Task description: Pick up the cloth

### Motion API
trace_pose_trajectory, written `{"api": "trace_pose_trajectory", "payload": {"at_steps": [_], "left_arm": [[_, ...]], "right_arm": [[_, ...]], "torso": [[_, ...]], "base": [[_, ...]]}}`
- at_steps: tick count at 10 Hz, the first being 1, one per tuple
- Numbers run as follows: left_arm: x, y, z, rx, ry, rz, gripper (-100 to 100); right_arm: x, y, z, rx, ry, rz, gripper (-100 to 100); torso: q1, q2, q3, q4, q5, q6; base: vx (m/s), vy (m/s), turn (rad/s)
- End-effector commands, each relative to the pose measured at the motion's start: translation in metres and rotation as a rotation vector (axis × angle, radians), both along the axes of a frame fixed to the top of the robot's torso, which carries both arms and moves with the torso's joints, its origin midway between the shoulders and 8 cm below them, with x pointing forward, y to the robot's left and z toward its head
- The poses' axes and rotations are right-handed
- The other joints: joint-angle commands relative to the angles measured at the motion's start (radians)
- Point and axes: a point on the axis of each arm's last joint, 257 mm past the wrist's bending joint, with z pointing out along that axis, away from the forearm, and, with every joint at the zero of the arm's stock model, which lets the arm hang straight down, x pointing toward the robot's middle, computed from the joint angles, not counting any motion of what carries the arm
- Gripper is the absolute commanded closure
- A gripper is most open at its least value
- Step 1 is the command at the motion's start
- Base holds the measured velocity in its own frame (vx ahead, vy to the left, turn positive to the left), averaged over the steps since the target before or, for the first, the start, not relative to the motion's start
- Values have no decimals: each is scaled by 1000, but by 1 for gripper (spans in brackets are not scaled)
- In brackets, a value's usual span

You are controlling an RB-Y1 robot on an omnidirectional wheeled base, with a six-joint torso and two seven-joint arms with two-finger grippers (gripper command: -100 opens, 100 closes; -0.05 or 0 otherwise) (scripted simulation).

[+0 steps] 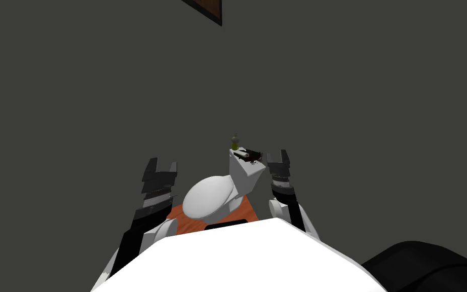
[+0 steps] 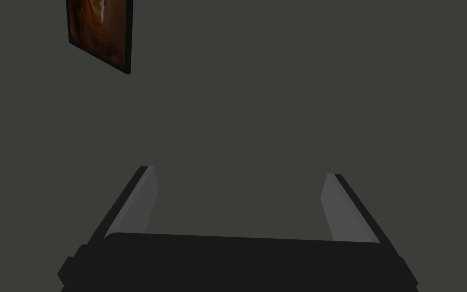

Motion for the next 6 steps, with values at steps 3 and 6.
{"api": "trace_pose_trajectory", "payload": {"at_steps": [3,6], "left_arm": [[0,0,0,0,0,0,0],[0,0,0,0,0,0,0]], "right_arm": [[11,3,9,59,6,104,-100],[20,4,14,124,18,183,-100]], "torso": [[-1,-3,-2,-1,0,0],[-1,-4,-3,-1,0,0]], "base": [[42,-20,-37],[41,-16,-14]]}}
